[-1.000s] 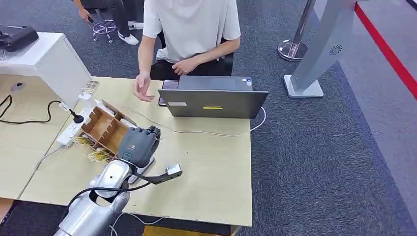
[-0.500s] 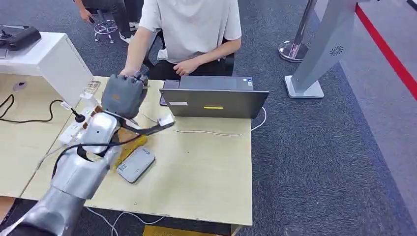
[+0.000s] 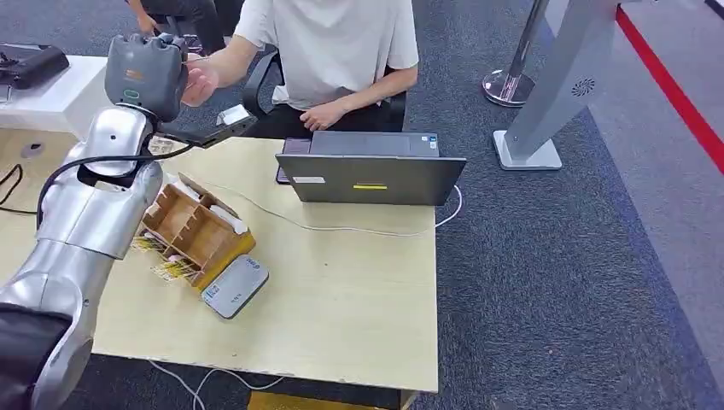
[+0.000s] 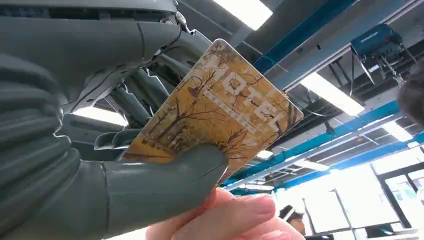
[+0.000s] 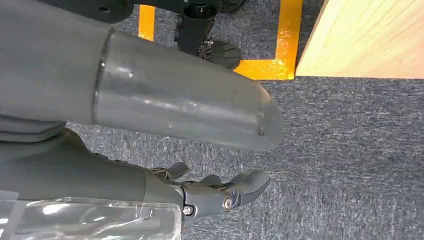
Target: Pass the card to the sensor for recognition and then transmit it.
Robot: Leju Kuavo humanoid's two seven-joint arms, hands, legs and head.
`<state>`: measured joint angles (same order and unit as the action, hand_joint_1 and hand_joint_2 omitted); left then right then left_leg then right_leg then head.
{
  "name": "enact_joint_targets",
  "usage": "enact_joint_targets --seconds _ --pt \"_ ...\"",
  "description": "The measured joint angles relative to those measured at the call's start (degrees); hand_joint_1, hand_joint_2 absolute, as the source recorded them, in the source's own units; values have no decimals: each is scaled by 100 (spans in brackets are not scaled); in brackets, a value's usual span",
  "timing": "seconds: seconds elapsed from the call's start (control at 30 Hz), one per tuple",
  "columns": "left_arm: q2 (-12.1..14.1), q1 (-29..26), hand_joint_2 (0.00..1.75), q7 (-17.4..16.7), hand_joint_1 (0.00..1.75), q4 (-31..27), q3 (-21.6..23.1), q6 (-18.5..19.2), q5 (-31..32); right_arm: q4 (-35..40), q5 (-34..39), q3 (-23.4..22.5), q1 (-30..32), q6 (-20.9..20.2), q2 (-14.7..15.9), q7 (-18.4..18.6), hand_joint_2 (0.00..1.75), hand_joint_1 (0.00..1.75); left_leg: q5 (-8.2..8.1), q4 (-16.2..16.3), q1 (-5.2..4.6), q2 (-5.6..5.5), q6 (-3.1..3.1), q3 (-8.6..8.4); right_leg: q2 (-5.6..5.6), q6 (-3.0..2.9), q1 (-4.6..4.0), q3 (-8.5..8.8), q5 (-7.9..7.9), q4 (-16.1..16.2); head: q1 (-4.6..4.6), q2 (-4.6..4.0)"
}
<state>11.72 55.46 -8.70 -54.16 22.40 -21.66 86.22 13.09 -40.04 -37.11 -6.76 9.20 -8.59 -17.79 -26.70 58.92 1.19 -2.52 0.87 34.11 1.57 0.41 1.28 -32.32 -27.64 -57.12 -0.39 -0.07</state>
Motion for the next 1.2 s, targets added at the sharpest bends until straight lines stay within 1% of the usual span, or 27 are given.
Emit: enact_joint_targets --seconds 0.37,0.4,0.6,0.8,1.1,1.17,1.2 --pt "2 8 175 -11 175 147 -2 4 0 -4 0 7 -9 2 -15 7 0 0 1 0 1 -1 1 1 -1 0 0 0 1 -1 -2 0" --pt "2 8 175 -11 0 149 -2 9 0 -4 0 7 -9 0 -15 7 0 0 0 0 0 -1 0 1 -1 0 0 0 0 -1 0 0" --pt "30 -8 175 -86 0 193 -15 15 -61 -11 -2 7 -2 4 -22 48 0 0 0 0 0 -1 0 2 -1 0 0 0 0 -1 0 0" --pt "96 -58 175 -68 0 221 -24 -39 -87 -17 -7 7 23 11 -22 61 0 0 1 0 1 -2 0 2 -3 0 -1 -1 0 -1 -2 0" --pt "90 -201 175 -22 0 234 -24 -131 -107 -17 -66 20 20 11 -24 96 0 0 0 0 0 -1 0 2 -2 0 0 -1 0 -1 -2 0" --pt "87 -240 175 44 0 232 -24 -155 -164 -17 -63 20 20 13 -24 101 0 0 0 0 0 -1 0 2 -2 0 0 -1 0 -1 0 0" --pt "87 -301 175 141 0 182 -24 -179 -255 -17 -27 20 22 26 -22 90 0 0 0 0 0 -1 0 1 -1 0 0 -1 0 -1 0 0"
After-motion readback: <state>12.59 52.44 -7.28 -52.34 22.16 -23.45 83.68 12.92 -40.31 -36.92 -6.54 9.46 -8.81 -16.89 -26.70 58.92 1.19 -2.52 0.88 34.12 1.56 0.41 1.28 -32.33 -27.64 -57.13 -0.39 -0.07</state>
